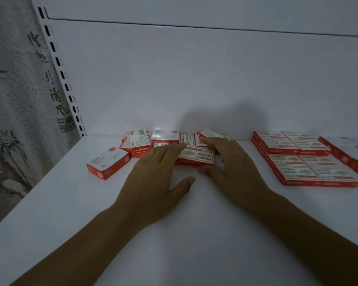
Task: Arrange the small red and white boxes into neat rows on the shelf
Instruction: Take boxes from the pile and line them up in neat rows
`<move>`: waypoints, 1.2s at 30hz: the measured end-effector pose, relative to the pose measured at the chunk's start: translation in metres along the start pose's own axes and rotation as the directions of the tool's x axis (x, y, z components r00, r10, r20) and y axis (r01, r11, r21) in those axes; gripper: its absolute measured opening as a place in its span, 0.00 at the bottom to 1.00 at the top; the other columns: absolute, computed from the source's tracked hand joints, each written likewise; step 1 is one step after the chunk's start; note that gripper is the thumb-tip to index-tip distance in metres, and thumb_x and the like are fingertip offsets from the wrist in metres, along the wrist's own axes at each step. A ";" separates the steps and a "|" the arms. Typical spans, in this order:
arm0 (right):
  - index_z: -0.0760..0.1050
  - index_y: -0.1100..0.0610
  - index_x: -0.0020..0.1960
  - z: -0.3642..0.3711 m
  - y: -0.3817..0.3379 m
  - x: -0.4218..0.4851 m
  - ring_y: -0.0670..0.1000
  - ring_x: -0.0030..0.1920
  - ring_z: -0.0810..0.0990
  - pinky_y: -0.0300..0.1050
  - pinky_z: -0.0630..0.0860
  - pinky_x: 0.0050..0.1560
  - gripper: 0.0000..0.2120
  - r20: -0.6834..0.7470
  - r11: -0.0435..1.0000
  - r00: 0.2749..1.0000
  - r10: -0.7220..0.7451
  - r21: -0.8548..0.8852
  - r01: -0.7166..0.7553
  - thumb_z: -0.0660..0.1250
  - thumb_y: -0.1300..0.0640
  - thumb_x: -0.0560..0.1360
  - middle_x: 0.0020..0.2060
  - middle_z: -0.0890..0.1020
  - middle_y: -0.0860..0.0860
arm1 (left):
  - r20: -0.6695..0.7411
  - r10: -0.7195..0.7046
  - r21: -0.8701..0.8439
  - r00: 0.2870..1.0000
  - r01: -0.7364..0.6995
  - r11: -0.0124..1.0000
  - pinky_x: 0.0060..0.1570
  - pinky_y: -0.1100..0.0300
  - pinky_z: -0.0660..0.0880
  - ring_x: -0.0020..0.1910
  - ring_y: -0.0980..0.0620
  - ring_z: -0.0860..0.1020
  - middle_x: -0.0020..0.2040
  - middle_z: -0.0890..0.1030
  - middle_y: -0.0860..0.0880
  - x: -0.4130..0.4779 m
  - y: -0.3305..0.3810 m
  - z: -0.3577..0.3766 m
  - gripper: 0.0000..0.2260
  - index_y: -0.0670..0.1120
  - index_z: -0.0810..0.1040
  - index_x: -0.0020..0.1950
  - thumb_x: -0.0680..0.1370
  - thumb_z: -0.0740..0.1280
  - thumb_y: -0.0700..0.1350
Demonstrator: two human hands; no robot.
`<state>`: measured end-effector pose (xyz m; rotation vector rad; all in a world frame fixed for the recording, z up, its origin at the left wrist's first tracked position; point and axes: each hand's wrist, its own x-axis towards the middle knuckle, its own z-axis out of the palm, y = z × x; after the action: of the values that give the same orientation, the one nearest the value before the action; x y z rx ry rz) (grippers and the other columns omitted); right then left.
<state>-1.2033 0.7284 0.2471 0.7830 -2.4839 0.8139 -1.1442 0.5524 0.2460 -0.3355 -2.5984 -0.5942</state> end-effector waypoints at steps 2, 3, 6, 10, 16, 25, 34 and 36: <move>0.69 0.55 0.67 -0.001 0.001 0.000 0.54 0.63 0.71 0.55 0.71 0.62 0.27 -0.028 0.998 0.998 -0.053 0.030 0.054 0.69 0.55 0.69 0.62 0.74 0.53 | -0.014 -0.016 -0.007 1.000 0.016 1.000 0.63 0.64 0.57 0.70 0.55 0.62 0.71 0.65 0.55 0.000 0.000 0.000 0.31 0.54 0.57 0.74 0.74 0.64 0.59; 0.68 0.55 0.67 -0.001 0.000 0.001 0.53 0.62 0.71 0.54 0.72 0.61 0.27 -0.039 0.997 0.996 -0.079 0.024 0.080 0.70 0.57 0.69 0.62 0.74 0.53 | -0.023 -0.029 -0.012 0.999 0.028 1.000 0.63 0.64 0.58 0.70 0.55 0.63 0.71 0.65 0.55 0.000 0.001 -0.001 0.32 0.55 0.56 0.74 0.73 0.64 0.59; 0.67 0.56 0.68 -0.005 -0.003 0.003 0.52 0.58 0.72 0.42 0.72 0.55 0.27 -0.075 0.990 0.988 -0.137 -0.047 0.133 0.70 0.61 0.70 0.59 0.75 0.52 | -0.045 -0.064 -0.045 0.997 0.062 0.997 0.62 0.65 0.58 0.69 0.55 0.63 0.71 0.66 0.54 -0.001 0.003 -0.002 0.34 0.55 0.54 0.74 0.73 0.66 0.58; 0.69 0.60 0.67 -0.012 -0.010 0.005 0.51 0.56 0.71 0.38 0.72 0.49 0.27 -0.152 0.965 0.962 -0.227 -0.169 0.201 0.71 0.64 0.69 0.56 0.76 0.56 | -0.096 -0.078 -0.090 0.992 0.070 0.994 0.66 0.59 0.59 0.71 0.54 0.62 0.72 0.64 0.55 0.001 0.010 -0.008 0.36 0.57 0.52 0.74 0.72 0.67 0.57; 0.74 0.61 0.61 -0.022 -0.021 0.002 0.50 0.55 0.72 0.39 0.75 0.48 0.22 -0.234 0.939 0.922 -0.309 -0.232 0.256 0.72 0.62 0.69 0.54 0.77 0.56 | -0.244 -0.084 -0.158 0.966 0.046 0.986 0.64 0.49 0.64 0.68 0.48 0.68 0.71 0.68 0.51 0.002 0.021 -0.020 0.35 0.55 0.58 0.73 0.69 0.67 0.60; 0.72 0.55 0.60 -0.022 -0.024 0.001 0.50 0.53 0.77 0.40 0.73 0.52 0.17 -0.236 0.943 0.920 -0.313 -0.194 0.271 0.60 0.51 0.73 0.55 0.79 0.53 | -0.264 -0.082 -0.129 0.961 0.050 0.990 0.59 0.50 0.62 0.65 0.45 0.71 0.69 0.70 0.49 0.003 0.022 -0.019 0.36 0.59 0.56 0.70 0.65 0.69 0.59; 0.68 0.54 0.64 -0.023 -0.022 0.002 0.48 0.51 0.77 0.40 0.76 0.49 0.23 -0.281 0.951 0.913 -0.296 -0.174 0.255 0.67 0.56 0.70 0.54 0.78 0.52 | -0.221 -0.087 -0.099 0.972 0.066 0.993 0.62 0.49 0.61 0.66 0.46 0.70 0.69 0.70 0.52 0.004 0.019 -0.017 0.38 0.62 0.56 0.68 0.64 0.73 0.56; 0.70 0.56 0.63 -0.024 -0.022 0.003 0.49 0.51 0.77 0.41 0.77 0.49 0.22 -0.273 0.948 0.913 -0.304 -0.183 0.261 0.68 0.55 0.70 0.53 0.79 0.52 | -0.235 -0.084 -0.101 0.968 0.061 0.993 0.61 0.49 0.62 0.64 0.45 0.72 0.67 0.72 0.51 0.004 0.019 -0.016 0.37 0.62 0.57 0.68 0.65 0.72 0.57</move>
<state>-1.1871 0.7282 0.2752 0.8724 -2.0734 0.5926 -1.1361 0.5622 0.2674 -0.1853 -2.3639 -0.7350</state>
